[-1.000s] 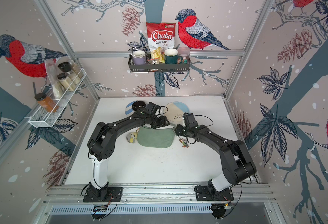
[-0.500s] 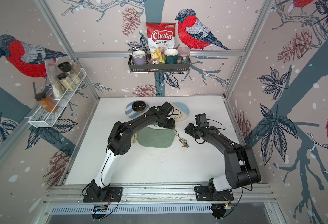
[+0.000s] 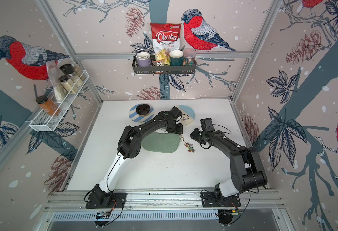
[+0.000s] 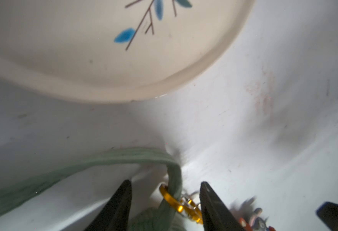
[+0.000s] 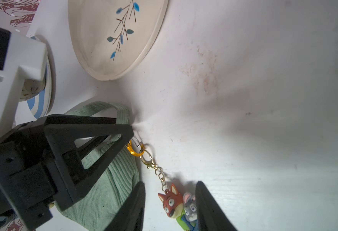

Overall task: Remove the decoration from the bag
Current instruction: Pick up the bag from the center of the board.

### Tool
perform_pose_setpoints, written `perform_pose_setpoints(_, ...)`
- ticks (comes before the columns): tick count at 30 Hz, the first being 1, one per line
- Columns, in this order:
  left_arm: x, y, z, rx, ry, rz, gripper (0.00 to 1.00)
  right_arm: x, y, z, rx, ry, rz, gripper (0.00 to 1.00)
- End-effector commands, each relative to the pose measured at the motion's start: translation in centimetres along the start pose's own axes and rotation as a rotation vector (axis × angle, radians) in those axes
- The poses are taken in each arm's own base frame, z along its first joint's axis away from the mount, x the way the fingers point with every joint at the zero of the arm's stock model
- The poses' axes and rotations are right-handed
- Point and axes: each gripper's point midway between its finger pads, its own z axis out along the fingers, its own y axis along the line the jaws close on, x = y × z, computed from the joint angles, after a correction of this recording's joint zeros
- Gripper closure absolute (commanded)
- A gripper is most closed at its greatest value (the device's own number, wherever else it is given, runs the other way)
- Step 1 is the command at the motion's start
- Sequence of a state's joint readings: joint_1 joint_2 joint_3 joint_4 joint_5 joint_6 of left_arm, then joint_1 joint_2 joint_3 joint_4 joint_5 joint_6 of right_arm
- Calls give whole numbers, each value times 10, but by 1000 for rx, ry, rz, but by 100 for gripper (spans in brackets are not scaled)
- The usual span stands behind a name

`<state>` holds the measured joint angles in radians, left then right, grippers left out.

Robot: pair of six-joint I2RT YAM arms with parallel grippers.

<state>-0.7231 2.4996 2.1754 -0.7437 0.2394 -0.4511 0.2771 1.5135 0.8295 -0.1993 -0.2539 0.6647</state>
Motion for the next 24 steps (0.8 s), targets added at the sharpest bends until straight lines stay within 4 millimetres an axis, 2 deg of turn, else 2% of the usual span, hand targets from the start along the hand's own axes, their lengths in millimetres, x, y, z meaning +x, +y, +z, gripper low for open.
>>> perform_pose_setpoints(1, 3, -2, 10, 42, 22, -55, 56, 3, 6, 2, -13, 20, 8, 58)
perform_pose_setpoints(6, -10, 1, -7, 97, -31, -104, 86, 10, 12, 2, -17, 28, -47, 61)
perform_pose_setpoints(9, -20, -1, -28, 161, -82, -133, 100, 11, 25, -4, -80, 3, -100, 62)
perform_pose_setpoints(14, -33, -8, -71, 289, -175, -184, 100, 13, 56, -22, -184, -80, -244, 59)
perform_pose_setpoints(18, -32, -34, -107, 450, -222, -147, 100, 14, 86, -40, -341, -206, -364, 58)
perform_pose_setpoints(19, -31, -42, -120, 499, -238, -122, 100, 12, 91, -48, -388, -253, -377, 59)
perform_pose_setpoints(24, -19, -58, -158, 689, -311, -58, 100, 3, 108, -78, -534, -374, -411, 70)
